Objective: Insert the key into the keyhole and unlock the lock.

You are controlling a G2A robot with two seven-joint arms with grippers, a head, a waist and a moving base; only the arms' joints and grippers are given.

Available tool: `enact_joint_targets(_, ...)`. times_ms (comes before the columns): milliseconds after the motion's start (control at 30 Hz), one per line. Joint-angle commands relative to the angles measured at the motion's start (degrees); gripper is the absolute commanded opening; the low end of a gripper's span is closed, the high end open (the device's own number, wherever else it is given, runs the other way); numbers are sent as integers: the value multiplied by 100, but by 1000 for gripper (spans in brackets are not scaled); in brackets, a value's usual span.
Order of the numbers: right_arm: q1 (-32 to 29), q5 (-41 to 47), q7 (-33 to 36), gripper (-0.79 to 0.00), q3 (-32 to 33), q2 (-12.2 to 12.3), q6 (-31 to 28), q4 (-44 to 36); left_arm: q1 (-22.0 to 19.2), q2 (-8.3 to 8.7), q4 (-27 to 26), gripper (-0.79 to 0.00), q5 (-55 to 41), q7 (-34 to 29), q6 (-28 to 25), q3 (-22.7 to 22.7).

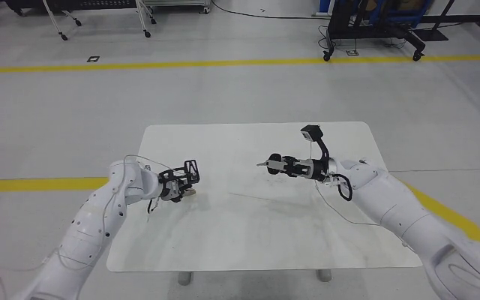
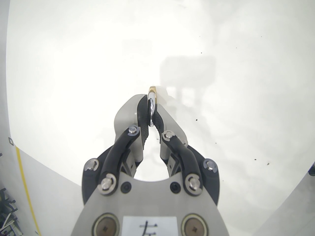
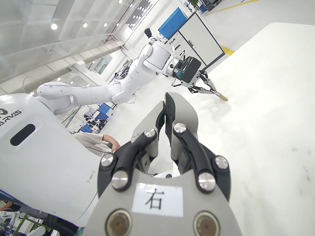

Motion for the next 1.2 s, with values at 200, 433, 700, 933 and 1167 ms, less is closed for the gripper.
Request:
enact_joint_targets(200, 0, 0, 0, -785, 0, 0, 0, 0, -108, -42, 83, -785, -34, -74, 104, 198)
enact_joint_targets(433, 0, 0, 0, -785, 0, 0, 0, 0, -221, -40, 138, -785, -231, 101, 108, 148)
enact_joint_targets(700, 0, 0, 0, -785, 0, 0, 0, 0, 59, 74, -134, -785, -1052, 796, 99, -378)
enact_joint_targets(933, 0, 0, 0, -785, 0, 0, 0, 0, 59, 74, -134, -785, -1052, 796, 99, -378)
enact_joint_targets(1167, 0, 0, 0, -785, 0, 0, 0, 0, 123, 61, -147, -785, -1218, 975, 136, -370)
